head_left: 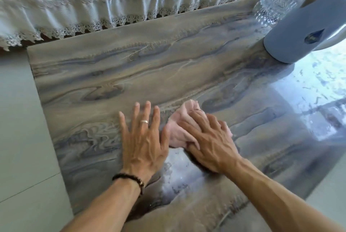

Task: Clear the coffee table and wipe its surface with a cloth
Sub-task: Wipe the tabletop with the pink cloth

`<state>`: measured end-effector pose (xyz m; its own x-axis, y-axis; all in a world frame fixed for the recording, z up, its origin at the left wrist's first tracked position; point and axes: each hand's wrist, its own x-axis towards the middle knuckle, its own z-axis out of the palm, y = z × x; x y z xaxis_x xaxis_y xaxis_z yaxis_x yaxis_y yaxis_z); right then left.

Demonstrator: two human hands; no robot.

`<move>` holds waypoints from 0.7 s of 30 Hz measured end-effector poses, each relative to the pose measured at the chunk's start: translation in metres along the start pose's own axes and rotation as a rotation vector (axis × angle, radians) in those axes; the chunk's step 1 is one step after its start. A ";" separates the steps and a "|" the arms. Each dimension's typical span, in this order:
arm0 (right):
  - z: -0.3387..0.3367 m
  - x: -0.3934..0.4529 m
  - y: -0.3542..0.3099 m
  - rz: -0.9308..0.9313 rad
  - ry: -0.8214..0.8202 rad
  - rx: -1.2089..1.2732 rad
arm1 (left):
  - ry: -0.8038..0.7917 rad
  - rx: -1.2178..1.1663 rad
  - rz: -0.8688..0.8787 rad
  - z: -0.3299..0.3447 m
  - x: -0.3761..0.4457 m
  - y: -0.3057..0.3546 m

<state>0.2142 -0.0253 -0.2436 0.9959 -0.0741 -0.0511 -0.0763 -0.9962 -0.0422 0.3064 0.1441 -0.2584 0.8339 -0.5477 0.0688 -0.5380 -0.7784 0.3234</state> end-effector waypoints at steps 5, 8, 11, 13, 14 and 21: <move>0.001 0.028 0.007 0.592 0.054 0.091 | -0.073 0.002 -0.053 0.016 -0.039 0.020; 0.010 -0.019 -0.017 0.306 0.098 0.049 | -0.078 0.019 -0.070 0.020 -0.039 0.022; 0.004 -0.055 0.018 0.078 -0.005 0.018 | -0.095 0.015 -0.066 0.017 -0.043 0.022; 0.000 -0.035 0.044 0.300 0.010 0.014 | -0.105 0.036 -0.066 0.017 -0.042 0.022; 0.001 -0.023 0.047 0.473 0.033 0.047 | -0.105 0.051 -0.063 0.018 -0.042 0.023; 0.015 -0.081 -0.005 -0.024 0.038 0.057 | -0.020 0.027 -0.004 0.018 -0.044 0.021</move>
<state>0.1330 -0.0138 -0.2544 0.9985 -0.0530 -0.0112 -0.0539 -0.9936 -0.0994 0.2566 0.1467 -0.2714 0.8336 -0.5502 0.0484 -0.5377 -0.7885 0.2984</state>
